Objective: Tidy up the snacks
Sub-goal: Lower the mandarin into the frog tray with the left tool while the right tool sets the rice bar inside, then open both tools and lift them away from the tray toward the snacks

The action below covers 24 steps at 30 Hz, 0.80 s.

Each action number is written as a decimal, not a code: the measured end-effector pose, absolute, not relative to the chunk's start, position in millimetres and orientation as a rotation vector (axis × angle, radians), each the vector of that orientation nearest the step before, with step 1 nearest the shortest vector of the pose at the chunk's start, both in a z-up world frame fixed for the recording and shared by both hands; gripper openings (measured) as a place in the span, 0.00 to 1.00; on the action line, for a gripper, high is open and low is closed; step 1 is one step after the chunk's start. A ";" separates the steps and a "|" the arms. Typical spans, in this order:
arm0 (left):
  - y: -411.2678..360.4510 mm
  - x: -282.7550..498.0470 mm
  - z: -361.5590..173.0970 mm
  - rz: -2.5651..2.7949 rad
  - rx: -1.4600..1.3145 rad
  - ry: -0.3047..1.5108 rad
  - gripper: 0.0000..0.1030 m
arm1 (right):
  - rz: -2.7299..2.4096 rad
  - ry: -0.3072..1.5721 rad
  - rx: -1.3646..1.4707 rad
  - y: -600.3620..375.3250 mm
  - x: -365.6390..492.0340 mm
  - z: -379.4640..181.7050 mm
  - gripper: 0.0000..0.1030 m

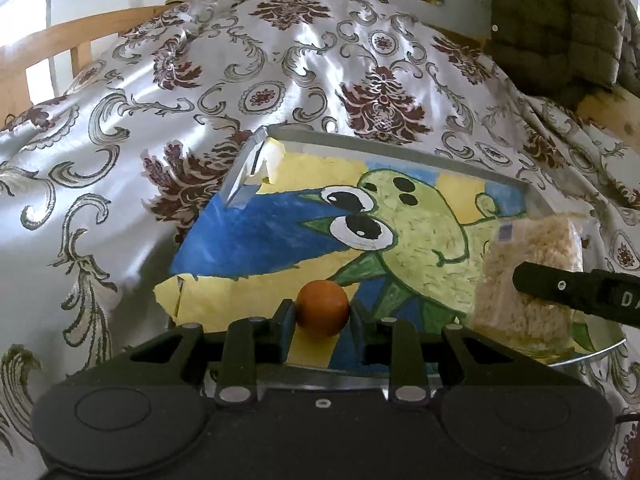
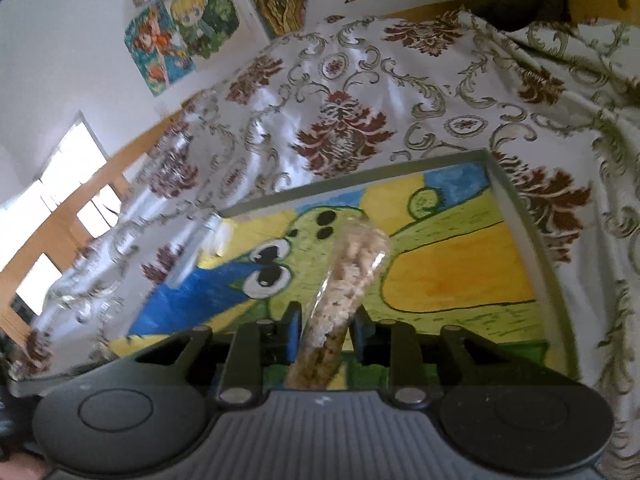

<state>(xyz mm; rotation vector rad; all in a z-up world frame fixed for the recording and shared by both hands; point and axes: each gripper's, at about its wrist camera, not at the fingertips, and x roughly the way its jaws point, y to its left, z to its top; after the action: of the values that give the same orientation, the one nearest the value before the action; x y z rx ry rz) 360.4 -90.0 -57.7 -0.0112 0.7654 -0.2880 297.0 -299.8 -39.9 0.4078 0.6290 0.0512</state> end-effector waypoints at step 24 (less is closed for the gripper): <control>-84.0 301.0 -13.0 -0.277 -0.059 0.644 0.94 | -0.017 0.543 0.148 -289.7 242.0 11.0 0.96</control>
<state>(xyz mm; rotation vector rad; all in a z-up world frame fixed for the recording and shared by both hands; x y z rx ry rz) 301.0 -84.0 -13.0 -0.0594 0.6443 -0.2769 242.0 -289.7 11.0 0.1479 0.5432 -0.0172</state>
